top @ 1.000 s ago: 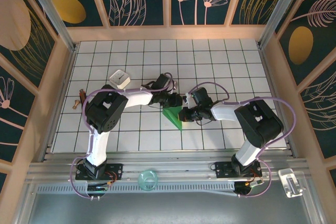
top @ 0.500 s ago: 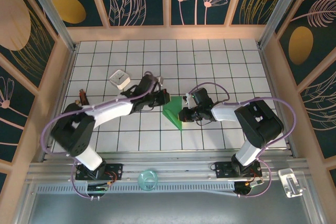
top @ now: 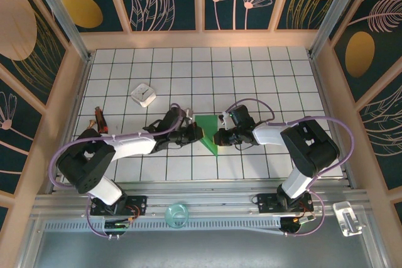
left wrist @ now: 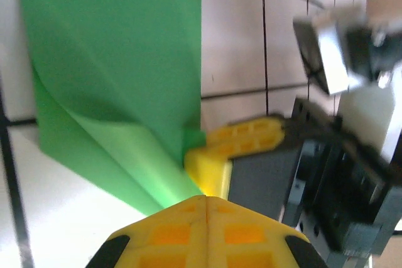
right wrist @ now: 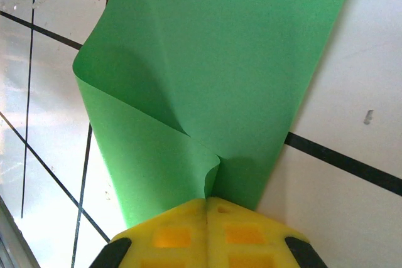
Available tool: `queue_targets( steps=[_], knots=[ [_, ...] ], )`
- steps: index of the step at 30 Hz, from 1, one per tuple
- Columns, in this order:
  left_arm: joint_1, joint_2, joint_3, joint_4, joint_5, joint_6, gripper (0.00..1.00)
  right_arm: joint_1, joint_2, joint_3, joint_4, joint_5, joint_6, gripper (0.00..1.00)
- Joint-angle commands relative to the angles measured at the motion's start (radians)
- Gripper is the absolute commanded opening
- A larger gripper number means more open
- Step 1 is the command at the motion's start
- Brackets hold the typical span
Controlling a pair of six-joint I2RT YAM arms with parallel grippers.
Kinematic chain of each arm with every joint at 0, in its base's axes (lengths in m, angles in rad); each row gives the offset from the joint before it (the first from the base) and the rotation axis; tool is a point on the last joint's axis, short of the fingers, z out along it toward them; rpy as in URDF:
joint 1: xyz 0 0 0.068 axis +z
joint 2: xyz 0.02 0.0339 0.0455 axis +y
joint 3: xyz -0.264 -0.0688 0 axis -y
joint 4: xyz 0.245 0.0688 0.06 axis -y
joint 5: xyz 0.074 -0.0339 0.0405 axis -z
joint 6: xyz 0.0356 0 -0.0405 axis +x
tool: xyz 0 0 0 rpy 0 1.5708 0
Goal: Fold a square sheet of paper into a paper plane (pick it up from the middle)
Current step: Perform the third fold on the triangle at the bottom-center of the table.
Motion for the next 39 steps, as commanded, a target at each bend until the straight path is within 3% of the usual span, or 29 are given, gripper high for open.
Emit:
queue_targets(
  steps=[1,12,39],
  knots=[
    [0.053,0.067,0.102,-0.004,0.021,0.046,0.00,0.008,0.029,-0.015,-0.095,0.072,-0.015,0.00],
    [0.071,0.474,0.538,-0.340,0.034,0.320,0.00,0.010,0.027,0.006,-0.103,0.067,-0.020,0.00],
    [0.073,0.558,0.556,-0.395,0.056,0.381,0.00,0.028,0.027,0.089,-0.140,0.060,-0.039,0.00]
  ],
)
